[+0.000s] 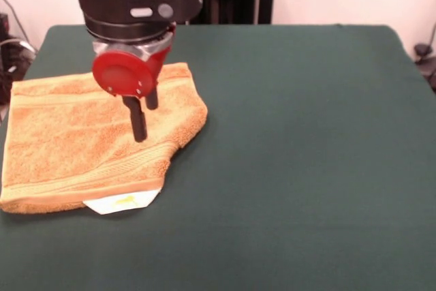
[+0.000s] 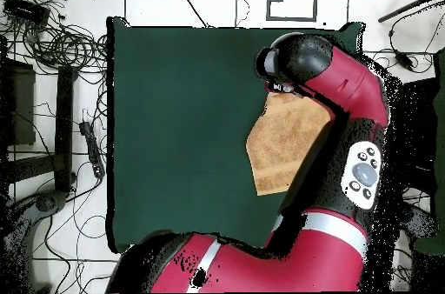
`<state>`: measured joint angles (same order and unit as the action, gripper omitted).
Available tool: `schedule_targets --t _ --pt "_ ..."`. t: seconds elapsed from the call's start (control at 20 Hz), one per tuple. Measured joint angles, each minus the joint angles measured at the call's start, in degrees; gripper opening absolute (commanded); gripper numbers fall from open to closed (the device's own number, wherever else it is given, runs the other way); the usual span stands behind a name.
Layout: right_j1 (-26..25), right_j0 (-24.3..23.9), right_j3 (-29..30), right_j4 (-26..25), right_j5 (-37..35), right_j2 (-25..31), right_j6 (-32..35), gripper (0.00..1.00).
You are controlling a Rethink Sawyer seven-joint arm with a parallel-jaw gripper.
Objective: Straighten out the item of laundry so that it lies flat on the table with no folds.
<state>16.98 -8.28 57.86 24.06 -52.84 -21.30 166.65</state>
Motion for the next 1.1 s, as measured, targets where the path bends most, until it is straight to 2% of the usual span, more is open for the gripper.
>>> schedule_targets --t 0.5,1.1 --pt "-0.98 0.96 -0.01 1.68 0.00 -0.01 0.00 1.00" --pt "-0.60 0.19 0.38 0.00 1.58 0.74 0.00 1.00"
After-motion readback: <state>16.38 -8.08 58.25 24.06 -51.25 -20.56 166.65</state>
